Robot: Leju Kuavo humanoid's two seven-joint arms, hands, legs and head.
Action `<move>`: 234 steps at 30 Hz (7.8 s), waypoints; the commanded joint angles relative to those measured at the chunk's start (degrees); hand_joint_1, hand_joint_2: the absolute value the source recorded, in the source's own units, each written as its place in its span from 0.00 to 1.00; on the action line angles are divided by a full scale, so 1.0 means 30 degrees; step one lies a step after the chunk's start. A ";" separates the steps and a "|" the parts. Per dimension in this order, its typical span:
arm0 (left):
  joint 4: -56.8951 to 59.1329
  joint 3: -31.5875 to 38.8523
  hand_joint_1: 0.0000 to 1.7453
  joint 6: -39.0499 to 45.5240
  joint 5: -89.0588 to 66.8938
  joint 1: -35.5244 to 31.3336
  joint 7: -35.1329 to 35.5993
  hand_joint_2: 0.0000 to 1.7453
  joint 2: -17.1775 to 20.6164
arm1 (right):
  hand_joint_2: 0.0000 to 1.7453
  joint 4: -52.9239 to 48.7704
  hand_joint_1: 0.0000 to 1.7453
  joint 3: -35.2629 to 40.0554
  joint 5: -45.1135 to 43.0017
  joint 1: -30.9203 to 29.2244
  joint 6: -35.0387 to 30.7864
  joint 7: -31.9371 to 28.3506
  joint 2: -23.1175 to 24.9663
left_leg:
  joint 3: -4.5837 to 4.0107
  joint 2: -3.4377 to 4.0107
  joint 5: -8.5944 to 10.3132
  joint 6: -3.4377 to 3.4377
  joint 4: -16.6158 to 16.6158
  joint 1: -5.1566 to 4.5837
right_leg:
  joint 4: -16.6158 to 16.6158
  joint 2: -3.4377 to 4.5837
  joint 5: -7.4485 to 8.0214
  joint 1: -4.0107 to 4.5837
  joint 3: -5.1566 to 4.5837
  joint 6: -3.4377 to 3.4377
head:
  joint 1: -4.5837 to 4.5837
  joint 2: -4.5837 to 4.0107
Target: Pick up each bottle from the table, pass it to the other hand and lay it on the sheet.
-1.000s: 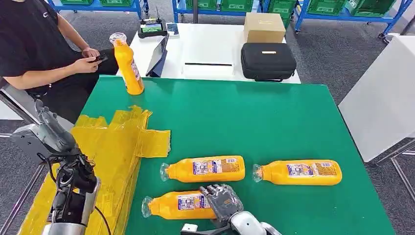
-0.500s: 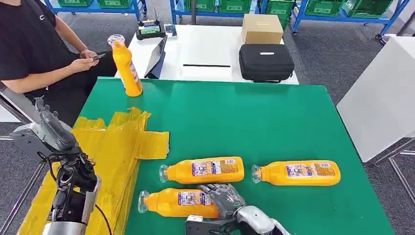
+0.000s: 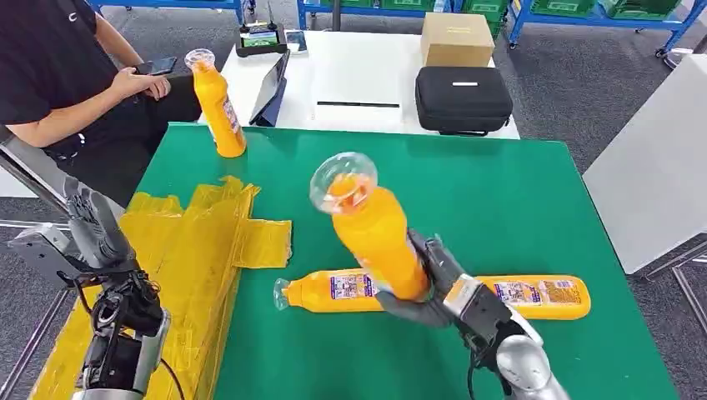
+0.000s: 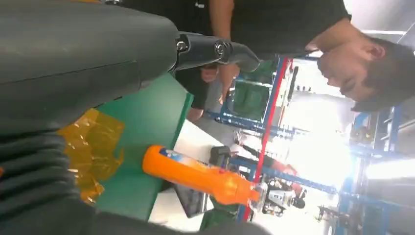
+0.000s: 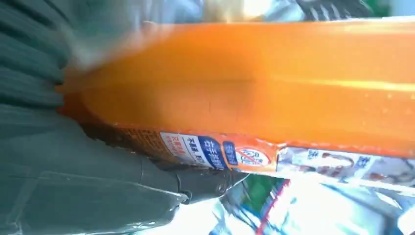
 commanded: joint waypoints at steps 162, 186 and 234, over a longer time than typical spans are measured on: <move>1.5314 -0.6172 0.00 -0.0224 -2.5602 -0.6343 0.5796 0.00 0.2419 | 1.00 0.7758 0.00 0.7933 1.8811 -0.4815 -0.2470 0.5857 -0.0202 | -0.0171 -0.0064 0.0080 -0.0053 0.0006 0.0002 | 0.0038 -0.0109 0.0014 0.0005 -0.0152 0.0016 | 0.0015 0.0000; 0.0864 -0.1821 0.00 -0.2500 -0.9361 -0.2149 0.1085 0.00 0.0699 | 1.00 1.7320 0.00 0.7667 1.8298 -0.6371 -0.2497 0.5676 0.2063 | -0.0163 -0.0071 0.0111 -0.0095 0.0010 0.0015 | 0.0044 -0.0146 0.0048 0.0017 -0.0150 -0.0038 | 0.0015 0.0000; 0.4268 -0.2804 0.00 -0.7490 0.4618 -0.1609 0.4588 1.00 -0.1249 | 1.00 0.9897 1.00 0.1989 1.2386 -0.6156 -0.8470 0.3627 0.3974 | -0.0273 -0.0037 0.0203 -0.0106 0.0023 -0.0010 | 0.0074 -0.0087 0.0180 -0.0016 -0.0299 -0.0096 | 0.0000 0.0000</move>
